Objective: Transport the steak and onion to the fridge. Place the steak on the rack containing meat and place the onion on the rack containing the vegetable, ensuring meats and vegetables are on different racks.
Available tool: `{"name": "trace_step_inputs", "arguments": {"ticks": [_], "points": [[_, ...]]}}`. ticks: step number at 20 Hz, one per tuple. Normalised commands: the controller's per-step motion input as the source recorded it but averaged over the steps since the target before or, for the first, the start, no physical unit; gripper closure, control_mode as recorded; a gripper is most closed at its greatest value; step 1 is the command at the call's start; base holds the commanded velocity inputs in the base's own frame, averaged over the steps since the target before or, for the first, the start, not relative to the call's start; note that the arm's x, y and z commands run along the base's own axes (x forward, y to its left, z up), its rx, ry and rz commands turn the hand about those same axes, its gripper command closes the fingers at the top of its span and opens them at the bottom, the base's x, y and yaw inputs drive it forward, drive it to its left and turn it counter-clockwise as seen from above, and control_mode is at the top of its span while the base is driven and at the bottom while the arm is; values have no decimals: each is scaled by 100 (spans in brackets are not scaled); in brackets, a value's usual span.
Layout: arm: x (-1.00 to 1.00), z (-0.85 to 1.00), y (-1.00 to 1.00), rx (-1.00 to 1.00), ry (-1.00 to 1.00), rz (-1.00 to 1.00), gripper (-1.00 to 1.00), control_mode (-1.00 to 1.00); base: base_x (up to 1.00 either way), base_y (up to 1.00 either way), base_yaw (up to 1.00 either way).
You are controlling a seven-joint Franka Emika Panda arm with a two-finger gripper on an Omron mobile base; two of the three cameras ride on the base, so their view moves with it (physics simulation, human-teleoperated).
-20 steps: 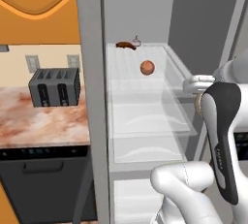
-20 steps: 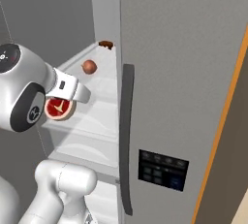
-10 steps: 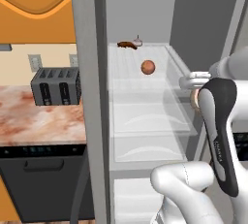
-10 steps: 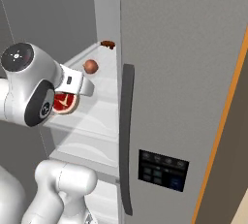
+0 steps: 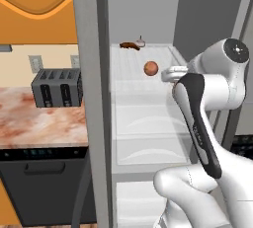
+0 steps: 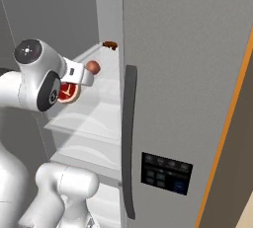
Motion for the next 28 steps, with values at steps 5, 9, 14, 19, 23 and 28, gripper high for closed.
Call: {"name": "trace_step_inputs", "arguments": {"ticks": [5, 9, 14, 19, 23, 28], "points": [[99, 0, 29, -4, 24, 0, 100, -100, 0, 0, 0], [94, -10, 12, -1, 9, 0, 100, -100, 0, 0, 0], [61, -29, -5, 0, 0, 0, 100, -100, 0, 0, 0], [63, -35, 0, 0, 0, 0, 100, -100, 0, 0, 0], [73, -47, -2, 0, 7, 0, 100, -100, 0, 0, 0], [76, -51, 0, 0, 5, 0, 100, -100, 0, 0, 0]]}}
